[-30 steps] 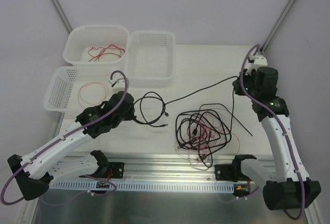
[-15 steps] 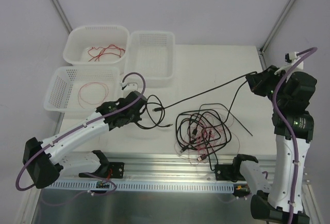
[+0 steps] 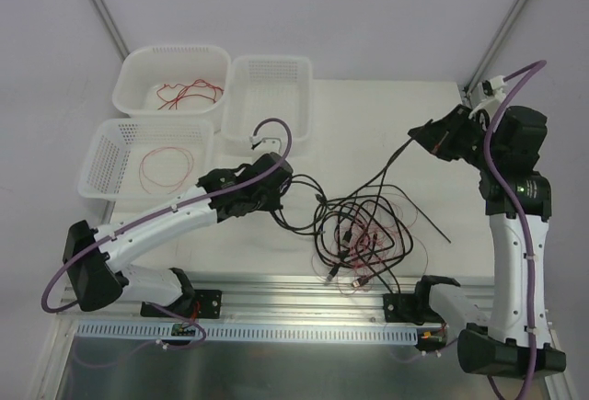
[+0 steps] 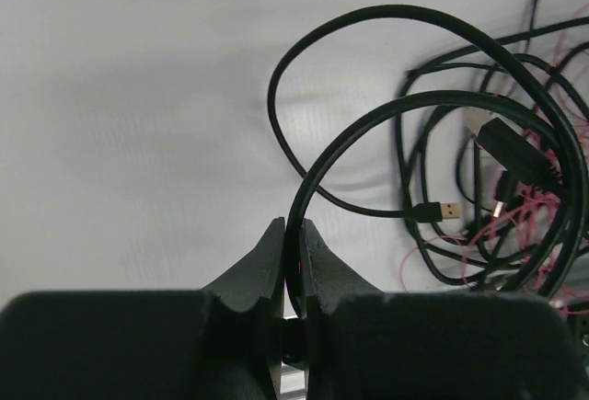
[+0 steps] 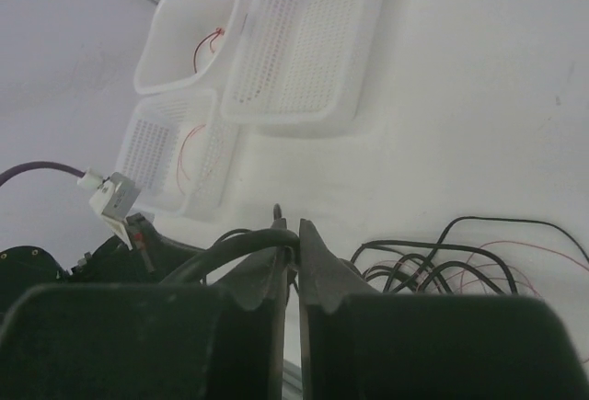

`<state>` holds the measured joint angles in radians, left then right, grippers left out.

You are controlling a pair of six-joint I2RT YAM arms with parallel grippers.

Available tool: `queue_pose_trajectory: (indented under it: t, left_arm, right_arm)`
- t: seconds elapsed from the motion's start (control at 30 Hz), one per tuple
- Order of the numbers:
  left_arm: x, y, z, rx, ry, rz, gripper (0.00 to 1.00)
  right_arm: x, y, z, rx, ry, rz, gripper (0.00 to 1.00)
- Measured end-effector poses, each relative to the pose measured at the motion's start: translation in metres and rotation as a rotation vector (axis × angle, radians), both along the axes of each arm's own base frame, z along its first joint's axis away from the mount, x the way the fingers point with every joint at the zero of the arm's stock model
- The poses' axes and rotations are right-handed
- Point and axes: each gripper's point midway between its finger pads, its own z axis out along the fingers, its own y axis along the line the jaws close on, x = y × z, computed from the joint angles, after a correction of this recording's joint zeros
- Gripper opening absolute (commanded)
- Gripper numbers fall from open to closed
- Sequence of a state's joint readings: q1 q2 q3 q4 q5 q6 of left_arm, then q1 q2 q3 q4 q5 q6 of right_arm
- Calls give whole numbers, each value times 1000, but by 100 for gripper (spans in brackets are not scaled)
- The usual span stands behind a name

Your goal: Untangle the cables

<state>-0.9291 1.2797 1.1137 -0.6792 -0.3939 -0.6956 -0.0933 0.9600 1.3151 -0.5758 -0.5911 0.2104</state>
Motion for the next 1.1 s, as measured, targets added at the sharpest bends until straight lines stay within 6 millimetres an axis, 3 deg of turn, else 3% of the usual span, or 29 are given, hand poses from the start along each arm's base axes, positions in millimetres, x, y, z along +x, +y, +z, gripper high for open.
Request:
queue_pose_trajectory:
  t: [0.17,0.33,0.47,0.57,0.73,0.8,0.9,1.1]
  left_arm:
    - [-5,-47,5,-35,-5,-97,0]
    - [1,-57,-42,57,64,-94,0]
    - [1,-35,-85,133,135,-35,0]
    - [-2,1,-111,194,186,39,0]
    - [-6,54,-125,233,229,157,0]
    - [-3,63,-117,217,205,183,0]
    - [1,60,-93,142,142,183,0]
    - [9,54,-15,-43,-42,145,0]
  right_arm:
    - [-3,29,4,20,24,131,1]
    - [-11,40,34,41,-27,193,1]
    - [-24,24,81,20,-143,137,1]
    - [-40,6,108,-33,-235,47,1]
    - [-63,2,116,-54,-289,11,1]
    - [-60,0,104,-53,-263,1,1]
    - [-42,-9,68,-54,-164,-38,4]
    - [-8,-31,-69,-69,209,-132,14]
